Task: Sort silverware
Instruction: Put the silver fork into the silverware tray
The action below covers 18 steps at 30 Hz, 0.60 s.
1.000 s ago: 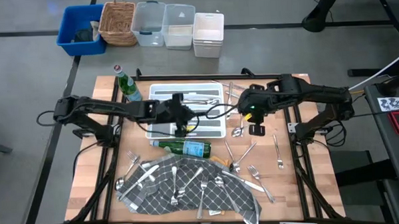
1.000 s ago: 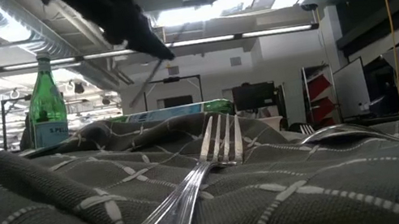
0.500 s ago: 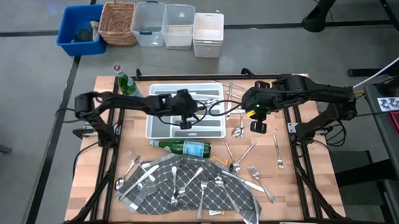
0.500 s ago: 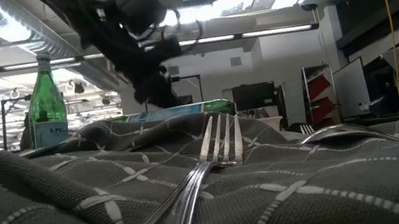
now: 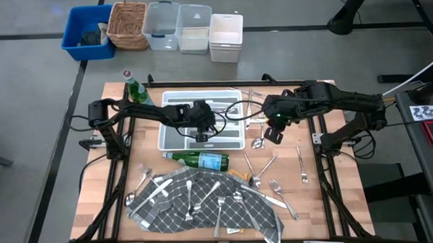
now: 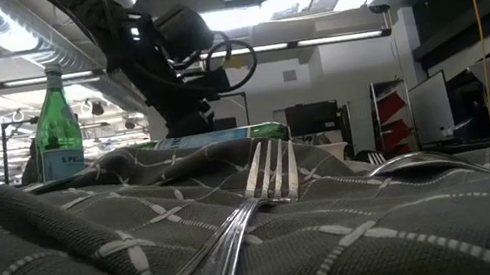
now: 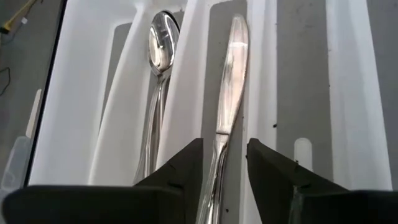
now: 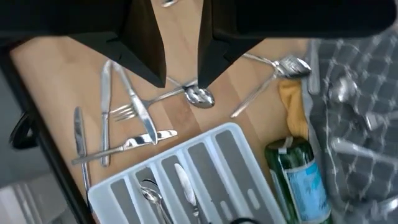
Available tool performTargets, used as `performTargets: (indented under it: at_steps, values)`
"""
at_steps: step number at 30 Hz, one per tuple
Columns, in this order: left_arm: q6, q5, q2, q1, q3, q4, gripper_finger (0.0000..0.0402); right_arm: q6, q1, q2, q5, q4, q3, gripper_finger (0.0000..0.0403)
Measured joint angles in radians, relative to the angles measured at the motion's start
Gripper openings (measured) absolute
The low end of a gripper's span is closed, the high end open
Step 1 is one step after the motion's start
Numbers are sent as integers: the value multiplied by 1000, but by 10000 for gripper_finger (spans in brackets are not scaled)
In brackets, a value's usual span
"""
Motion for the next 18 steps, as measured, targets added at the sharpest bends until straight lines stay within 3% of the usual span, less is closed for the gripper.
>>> performTargets:
  at_steps: [8, 18]
  values:
    - [-138, 0, -21, -2, 7, -7, 125, 217, 1, 59, -45, 5, -1, 94]
    - [-192, 0, -222, -31, 8, -116, 125, 364, 1, 198, -132, 0, -1, 94]
